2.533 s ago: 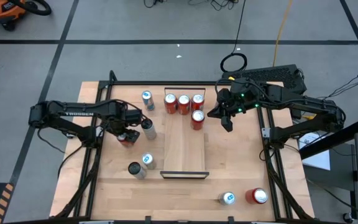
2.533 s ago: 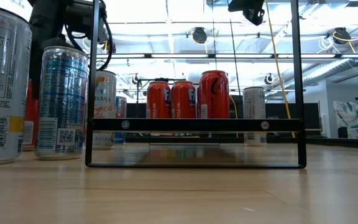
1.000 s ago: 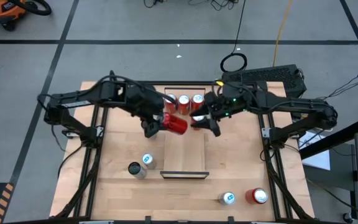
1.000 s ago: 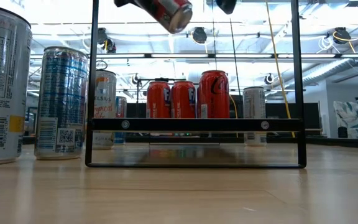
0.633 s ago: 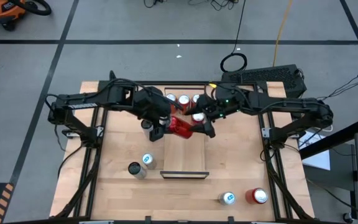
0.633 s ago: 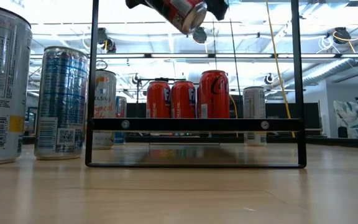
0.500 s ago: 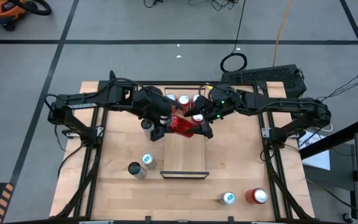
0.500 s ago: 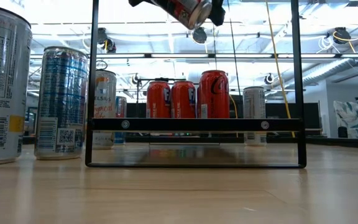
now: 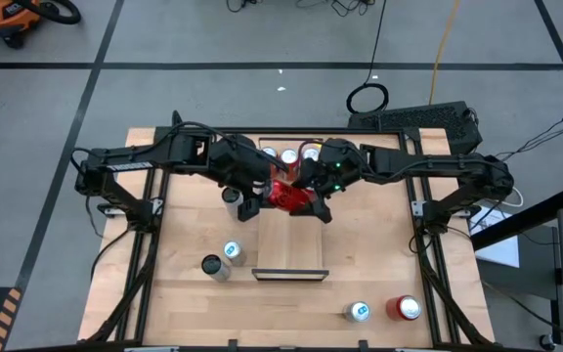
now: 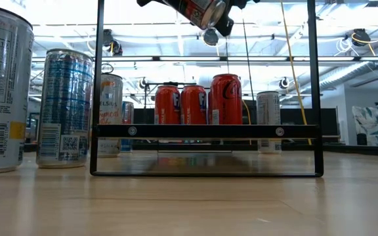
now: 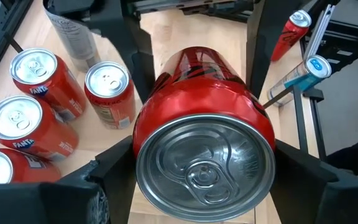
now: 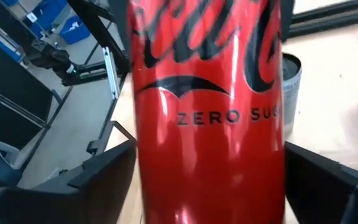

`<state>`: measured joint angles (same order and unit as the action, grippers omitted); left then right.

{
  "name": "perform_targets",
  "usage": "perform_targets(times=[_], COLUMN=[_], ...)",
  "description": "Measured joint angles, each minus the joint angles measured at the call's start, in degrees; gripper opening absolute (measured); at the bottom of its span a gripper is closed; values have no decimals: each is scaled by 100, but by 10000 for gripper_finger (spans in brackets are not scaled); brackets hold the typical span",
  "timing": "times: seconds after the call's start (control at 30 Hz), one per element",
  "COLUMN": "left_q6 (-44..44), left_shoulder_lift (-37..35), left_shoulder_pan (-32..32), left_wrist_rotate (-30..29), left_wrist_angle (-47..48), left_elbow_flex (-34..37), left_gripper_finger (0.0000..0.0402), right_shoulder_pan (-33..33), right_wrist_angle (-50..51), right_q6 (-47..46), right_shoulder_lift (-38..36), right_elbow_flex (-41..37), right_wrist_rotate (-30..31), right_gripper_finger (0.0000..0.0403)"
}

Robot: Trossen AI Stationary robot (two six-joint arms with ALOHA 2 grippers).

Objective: Place canned beverage on shelf
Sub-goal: Put the left red soda can on the shelf aligned with the other red soda can

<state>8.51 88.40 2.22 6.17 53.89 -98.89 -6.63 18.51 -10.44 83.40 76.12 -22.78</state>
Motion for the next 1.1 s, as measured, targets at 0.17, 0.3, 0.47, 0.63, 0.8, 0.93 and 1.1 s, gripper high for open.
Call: perform_targets(times=[0.17,0.3,0.47,0.63,0.8,0.93,1.1], left_q6=[78,185,815,1265,1523,1501,1345], left_shoulder_lift=[-7,-9,-13,-32,-143,-258,-360], left_shoulder_pan=[-3,-7,-26,-54,-108,-159,-163], left_wrist_rotate=[-74,-193,-487,-584,-798,-1071,-1128], left_wrist_angle=[-5,-64,-78,-122,-162,-479,-728], left_elbow_flex=[0,0,0,-3,-7,-7,-10], left_gripper_finger=[293,315,329,332,333,333,334], right_shoulder_pan=[0,-2,-7,-85,-200,-229,-234], right_wrist_angle=[9,-5,-8,-18,-79,-209,-569], right_q6=[178,245,233,238,258,256,216], right_shoulder_lift=[-18,-20,-42,-130,-231,-236,-236], right_elbow_flex=[0,0,0,-2,-4,-4,-4], right_wrist_rotate=[-3,-3,42,33,10,-28,-129], right_gripper_finger=[279,251,256,260,259,261,260])
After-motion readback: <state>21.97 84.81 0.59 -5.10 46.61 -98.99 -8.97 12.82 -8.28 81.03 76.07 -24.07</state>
